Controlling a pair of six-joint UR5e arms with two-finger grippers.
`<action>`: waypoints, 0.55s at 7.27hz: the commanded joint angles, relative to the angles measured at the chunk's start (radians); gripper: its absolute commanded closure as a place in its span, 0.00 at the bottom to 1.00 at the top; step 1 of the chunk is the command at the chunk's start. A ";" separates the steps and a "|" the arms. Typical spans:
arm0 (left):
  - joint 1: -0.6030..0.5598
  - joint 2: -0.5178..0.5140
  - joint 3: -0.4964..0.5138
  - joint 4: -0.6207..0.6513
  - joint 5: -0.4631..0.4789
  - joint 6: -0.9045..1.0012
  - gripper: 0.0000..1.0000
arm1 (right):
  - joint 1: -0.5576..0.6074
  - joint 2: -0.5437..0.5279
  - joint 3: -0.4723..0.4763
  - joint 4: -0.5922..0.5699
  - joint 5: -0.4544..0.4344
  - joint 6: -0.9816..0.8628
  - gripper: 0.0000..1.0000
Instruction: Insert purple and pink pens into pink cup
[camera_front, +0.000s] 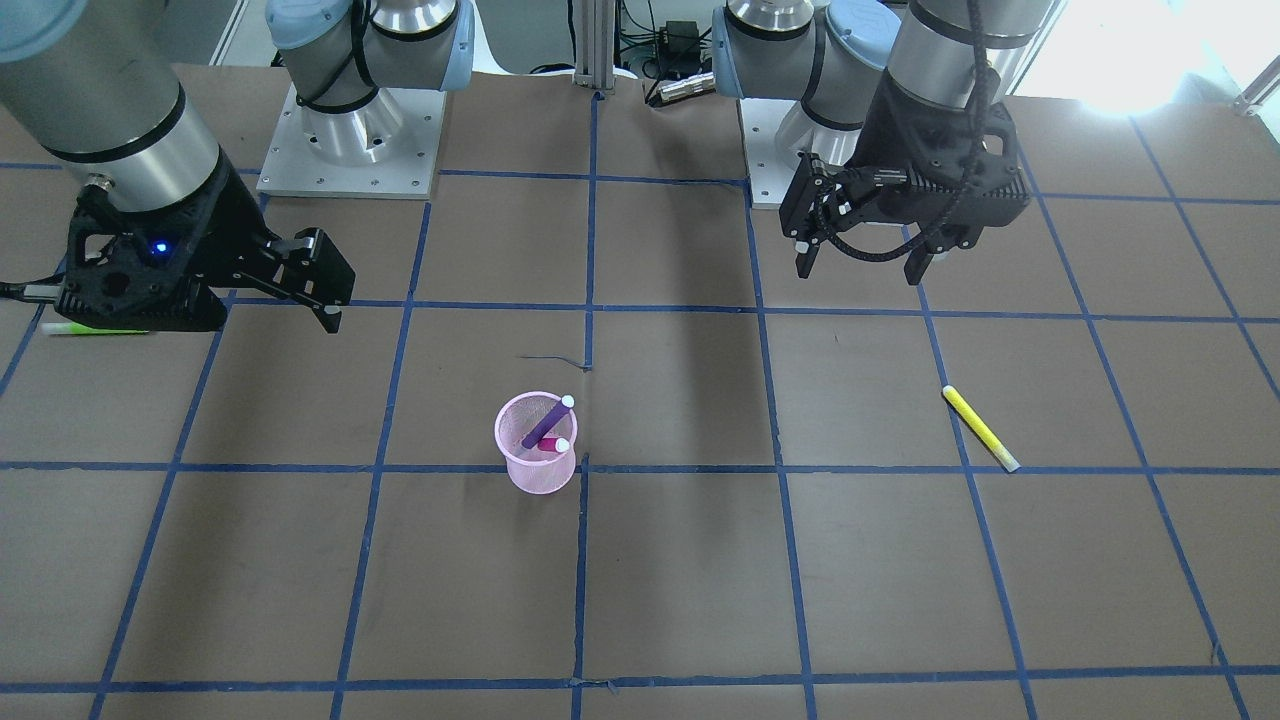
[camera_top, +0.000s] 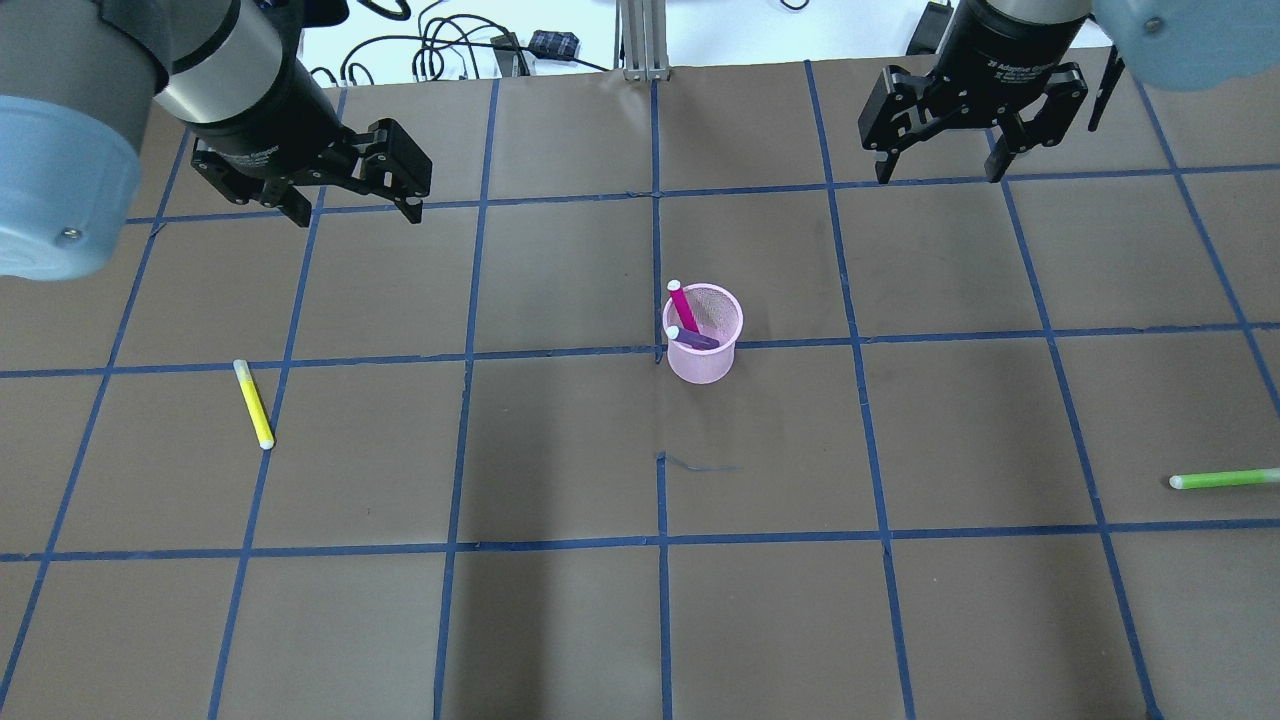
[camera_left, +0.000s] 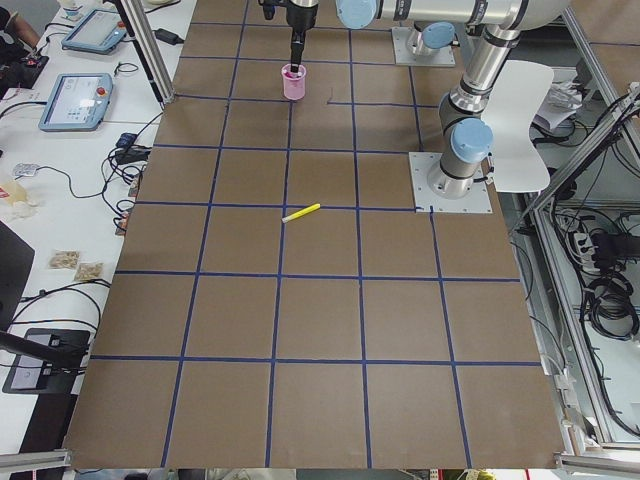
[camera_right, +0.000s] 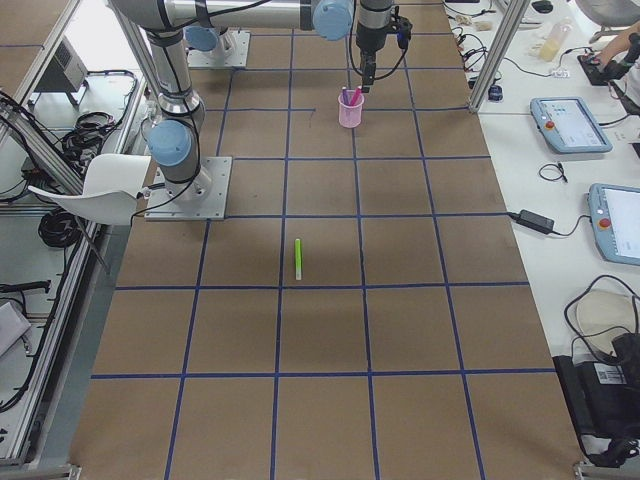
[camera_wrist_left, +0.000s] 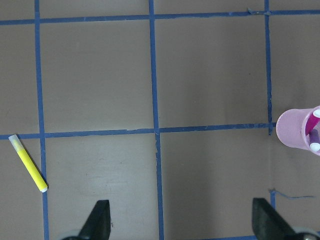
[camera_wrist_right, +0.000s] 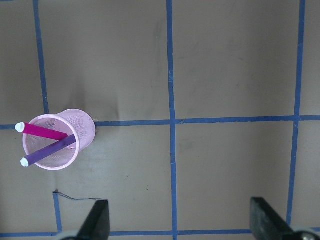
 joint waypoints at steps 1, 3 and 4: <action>0.000 0.003 0.000 0.001 0.000 0.002 0.00 | 0.000 0.000 0.005 -0.003 0.003 0.001 0.00; 0.000 0.003 0.000 0.002 0.000 0.004 0.00 | 0.002 0.002 0.034 -0.035 -0.002 0.001 0.00; 0.000 0.004 0.000 0.001 0.000 0.004 0.00 | 0.002 -0.009 0.041 -0.038 -0.014 0.001 0.00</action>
